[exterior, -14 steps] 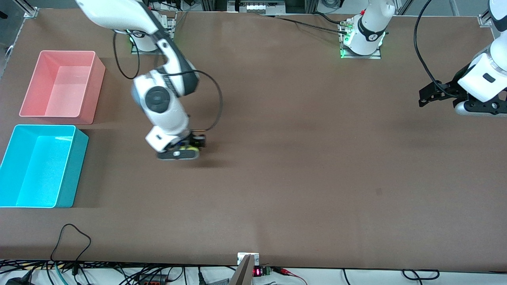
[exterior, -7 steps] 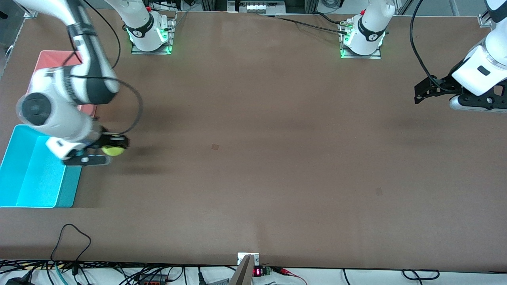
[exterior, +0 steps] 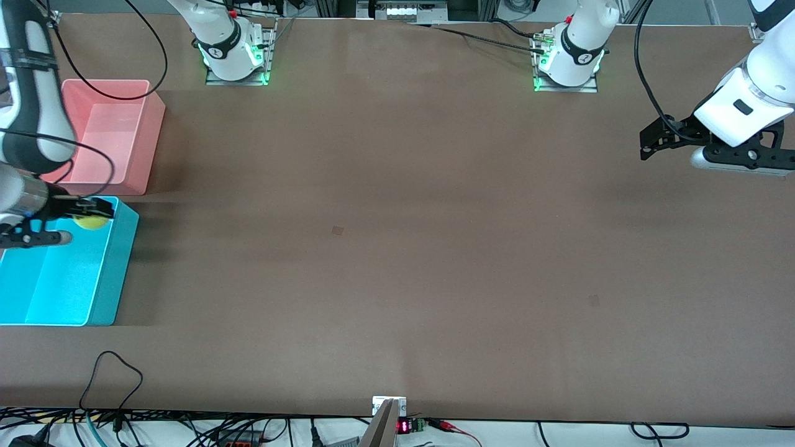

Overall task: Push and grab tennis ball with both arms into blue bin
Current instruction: 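Carry the ball with the right gripper over the cyan bin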

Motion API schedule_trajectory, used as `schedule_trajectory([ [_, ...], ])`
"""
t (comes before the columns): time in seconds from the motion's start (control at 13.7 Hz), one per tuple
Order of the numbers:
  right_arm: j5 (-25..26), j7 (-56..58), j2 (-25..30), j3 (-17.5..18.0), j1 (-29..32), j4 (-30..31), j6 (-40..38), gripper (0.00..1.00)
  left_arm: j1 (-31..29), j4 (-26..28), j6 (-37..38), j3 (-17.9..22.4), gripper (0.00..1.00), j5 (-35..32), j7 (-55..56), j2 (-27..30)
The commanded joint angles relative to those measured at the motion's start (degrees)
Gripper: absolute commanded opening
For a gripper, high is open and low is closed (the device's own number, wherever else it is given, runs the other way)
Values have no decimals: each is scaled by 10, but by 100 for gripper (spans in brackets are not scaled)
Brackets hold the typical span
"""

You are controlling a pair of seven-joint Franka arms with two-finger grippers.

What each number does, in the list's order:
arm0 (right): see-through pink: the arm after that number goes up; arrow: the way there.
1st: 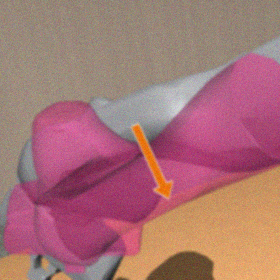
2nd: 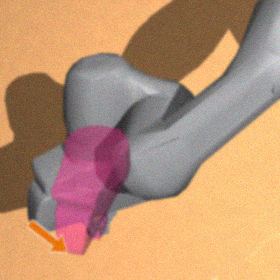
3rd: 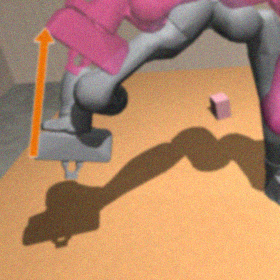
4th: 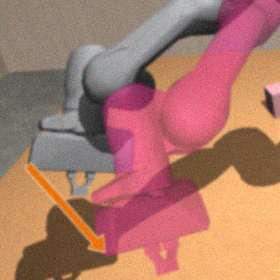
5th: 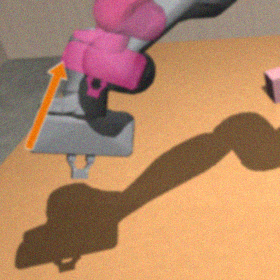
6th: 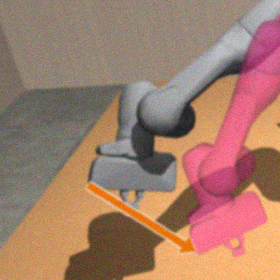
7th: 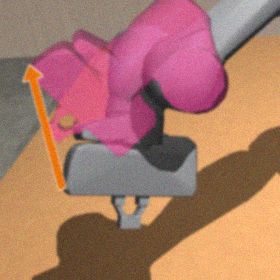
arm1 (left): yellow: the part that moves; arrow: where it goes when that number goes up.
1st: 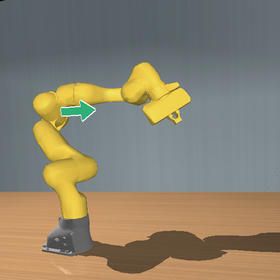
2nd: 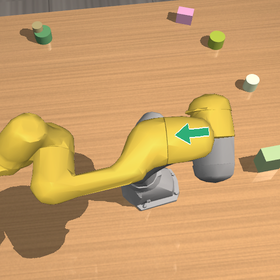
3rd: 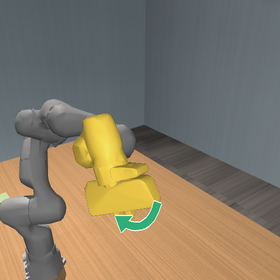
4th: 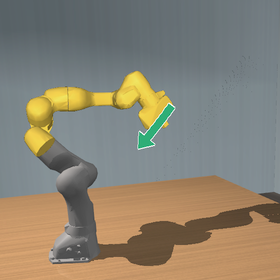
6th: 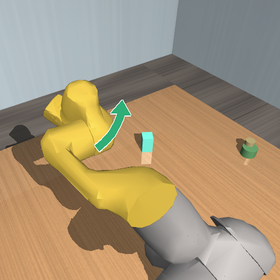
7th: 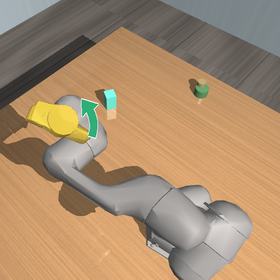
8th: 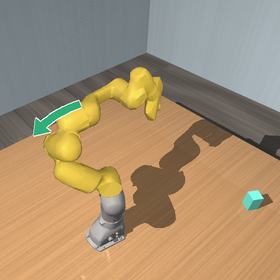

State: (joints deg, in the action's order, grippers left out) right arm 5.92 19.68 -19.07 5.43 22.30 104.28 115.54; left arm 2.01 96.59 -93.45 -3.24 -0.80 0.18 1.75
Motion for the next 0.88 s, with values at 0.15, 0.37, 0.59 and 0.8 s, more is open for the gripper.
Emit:
schedule_trajectory([
  [0.15, 22, 61, -55, 12, 73, -8, 46, 0, -1, -17, 13, 0, 100, 4, 5, 3],
  [0.37, 38, 62, -88, 12, 93, -9, 89, 0, 1, -22, 21, -1, 100, 4, 6, 2],
  [0.59, 40, 62, -124, 11, 112, -8, 117, 0, -5, -22, 23, -4, 100, 5, 3, 2],
  [0.8, 52, 62, -140, 8, 117, -9, 131, 0, -7, -23, 24, 0, 100, 4, 2, 4],
])
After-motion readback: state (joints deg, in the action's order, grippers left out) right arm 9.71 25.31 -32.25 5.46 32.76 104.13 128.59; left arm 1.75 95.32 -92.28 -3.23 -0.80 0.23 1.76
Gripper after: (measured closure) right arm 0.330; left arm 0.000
